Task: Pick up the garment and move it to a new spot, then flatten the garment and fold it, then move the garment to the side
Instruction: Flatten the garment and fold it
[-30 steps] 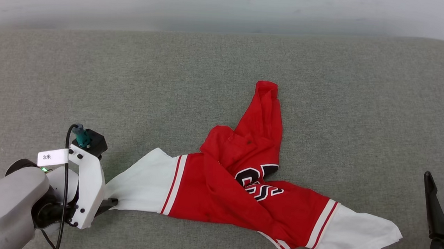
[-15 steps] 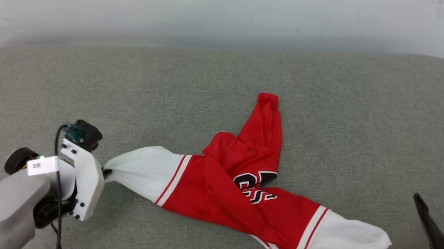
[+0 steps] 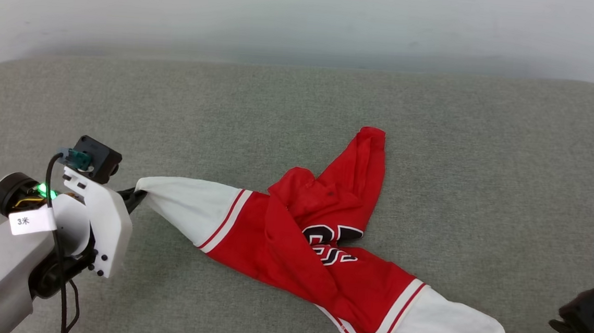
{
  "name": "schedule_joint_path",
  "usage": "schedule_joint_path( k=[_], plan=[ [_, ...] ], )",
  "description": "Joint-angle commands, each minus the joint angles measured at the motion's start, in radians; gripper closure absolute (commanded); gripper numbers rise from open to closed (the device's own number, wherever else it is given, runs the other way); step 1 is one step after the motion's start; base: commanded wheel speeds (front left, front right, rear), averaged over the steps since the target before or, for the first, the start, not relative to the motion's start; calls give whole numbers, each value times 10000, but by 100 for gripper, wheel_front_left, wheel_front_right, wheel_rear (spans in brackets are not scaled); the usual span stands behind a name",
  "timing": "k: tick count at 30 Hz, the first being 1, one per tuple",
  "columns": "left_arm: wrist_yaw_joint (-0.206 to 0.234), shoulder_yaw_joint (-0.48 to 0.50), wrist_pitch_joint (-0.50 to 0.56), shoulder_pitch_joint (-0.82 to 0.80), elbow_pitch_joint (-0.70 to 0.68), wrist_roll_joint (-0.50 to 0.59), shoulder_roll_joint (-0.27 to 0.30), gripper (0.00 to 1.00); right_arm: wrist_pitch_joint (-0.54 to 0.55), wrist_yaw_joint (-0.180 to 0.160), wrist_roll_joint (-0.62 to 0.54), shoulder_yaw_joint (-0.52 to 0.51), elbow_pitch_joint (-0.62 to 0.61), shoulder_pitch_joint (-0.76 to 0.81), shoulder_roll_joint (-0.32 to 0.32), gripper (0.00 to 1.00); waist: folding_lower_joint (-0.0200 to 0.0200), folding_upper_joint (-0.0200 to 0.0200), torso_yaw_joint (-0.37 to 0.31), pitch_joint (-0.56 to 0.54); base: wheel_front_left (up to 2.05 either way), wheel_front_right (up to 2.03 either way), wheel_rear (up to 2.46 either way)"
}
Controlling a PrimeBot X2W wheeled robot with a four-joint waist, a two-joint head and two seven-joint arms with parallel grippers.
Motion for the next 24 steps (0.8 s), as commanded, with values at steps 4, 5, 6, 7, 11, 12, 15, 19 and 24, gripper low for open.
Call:
schedule_joint_path(
  k=[4, 5, 6, 7, 11, 12, 15, 19, 24],
  plan=[
    [288, 27, -52, -115, -500, 182, -18, 100, 329, -14, 228, 1658, 346, -1366, -632, 0, 0, 0, 267, 314, 0, 0, 0],
    [309, 19, -41, -157, -574, 222, -42, 100, 366, -14, 291, 1992, 497, -1663, -672, 0, 0, 0, 321, 376, 0, 0, 0],
    [347, 12, -25, -208, -643, 246, -59, 100, 376, -14, 354, 2312, 684, -1946, -688, 0, 0, 0, 375, 452, 0, 0, 0],
    [381, 18, -37, -254, -691, 291, -90, 100, 353, -14, 397, 2651, 912, -2240, -696, 0, 0, 0, 431, 539, 0, 0, 0],
    [417, 11, -73, -369, -810, 399, -177, 100, 206, -14, 379, 3712, 1574, -2990, -815, 0, 0, 0, 610, 764, 0, 0, 0],
    [429, 16, -93, -411, -834, 406, -198, 100, 140, -14, 460, 3997, 1798, -3224, -749, 0, 0, 0, 653, 832, 0, 0, 0],
    [455, 46, -139, -499, -911, 474, -250, 100, -103, -14, 425, 4937, 2572, -3806, -712, 0, 0, 0, 775, 1014, 0, 0, 0],
    [476, 47, -185, -525, -925, 491, -262, 100, -616, -10, 430, 6412, 3682, -4243, -384, 0, 0, 0, 875, 1207, 0, 0, 0],
    [499, 37, -270, -465, -890, 487, -267, 100, -1385, 5, 855, 7824, 4751, -4587, 288, 0, 0, 0, 880, 1299, 0, 0, 0]
  ],
)
